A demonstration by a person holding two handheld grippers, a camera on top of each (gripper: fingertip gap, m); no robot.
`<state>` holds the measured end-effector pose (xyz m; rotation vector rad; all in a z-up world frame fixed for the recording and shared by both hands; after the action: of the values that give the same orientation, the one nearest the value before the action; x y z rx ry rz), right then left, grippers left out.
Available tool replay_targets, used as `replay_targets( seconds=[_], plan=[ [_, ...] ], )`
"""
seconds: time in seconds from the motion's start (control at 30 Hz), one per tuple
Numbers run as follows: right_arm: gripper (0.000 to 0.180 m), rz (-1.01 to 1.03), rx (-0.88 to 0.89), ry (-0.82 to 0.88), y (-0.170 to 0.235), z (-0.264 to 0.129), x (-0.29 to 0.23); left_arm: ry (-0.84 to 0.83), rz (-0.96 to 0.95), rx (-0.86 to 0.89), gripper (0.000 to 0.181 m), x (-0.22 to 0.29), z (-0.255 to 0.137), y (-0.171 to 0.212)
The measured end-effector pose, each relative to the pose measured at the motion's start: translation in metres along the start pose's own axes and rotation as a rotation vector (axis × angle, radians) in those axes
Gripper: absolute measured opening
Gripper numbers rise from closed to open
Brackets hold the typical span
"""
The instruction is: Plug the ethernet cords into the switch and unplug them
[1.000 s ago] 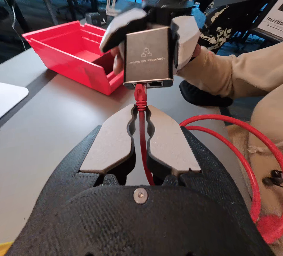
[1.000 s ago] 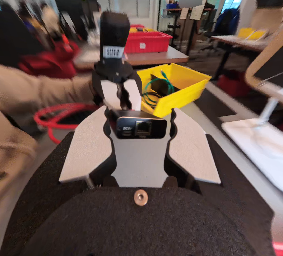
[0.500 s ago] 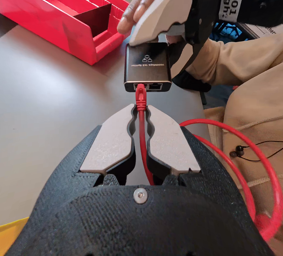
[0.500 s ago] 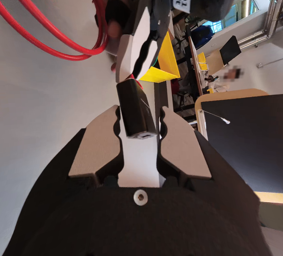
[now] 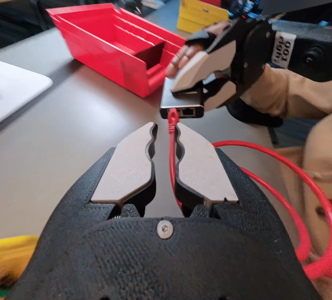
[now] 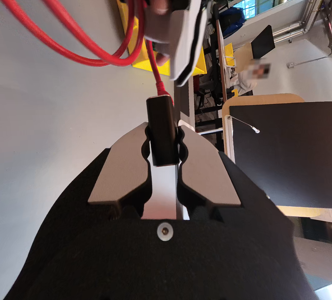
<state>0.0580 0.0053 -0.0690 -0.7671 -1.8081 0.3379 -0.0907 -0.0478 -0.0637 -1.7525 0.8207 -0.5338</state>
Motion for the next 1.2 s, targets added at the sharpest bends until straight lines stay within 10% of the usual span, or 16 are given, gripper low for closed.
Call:
replay_targets(
  seconds=[0.27,0.53,0.87,1.2],
  plan=[
    [0.027,0.014,0.017,0.036,0.004,-0.007,0.011,-0.497,0.145,0.185,0.021,-0.039,-0.096,-0.036],
    [0.027,0.057,0.023,0.101,0.008,-0.023,0.032,-1.059,0.341,-0.275,0.022,-0.07,-0.196,-0.018],
    [0.027,0.074,0.015,0.135,0.015,-0.031,0.043,-1.025,0.087,-0.535,0.023,-0.118,-0.212,0.071],
    [0.027,0.093,0.006,0.132,0.022,-0.031,0.046,-0.918,-0.127,-0.3,0.025,-0.129,-0.228,0.101]
  ],
)
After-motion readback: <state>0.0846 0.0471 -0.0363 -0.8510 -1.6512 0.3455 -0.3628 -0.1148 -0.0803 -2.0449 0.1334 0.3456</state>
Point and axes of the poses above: each gripper's, where its closed fingertips meet, z out along the fingers, y out of its underside, x = y × z across the jaws, the point moved 7 cm from there along -z, back along the fingers, and after that the axes turned 14 degrees about z, right-handed, at the moved point
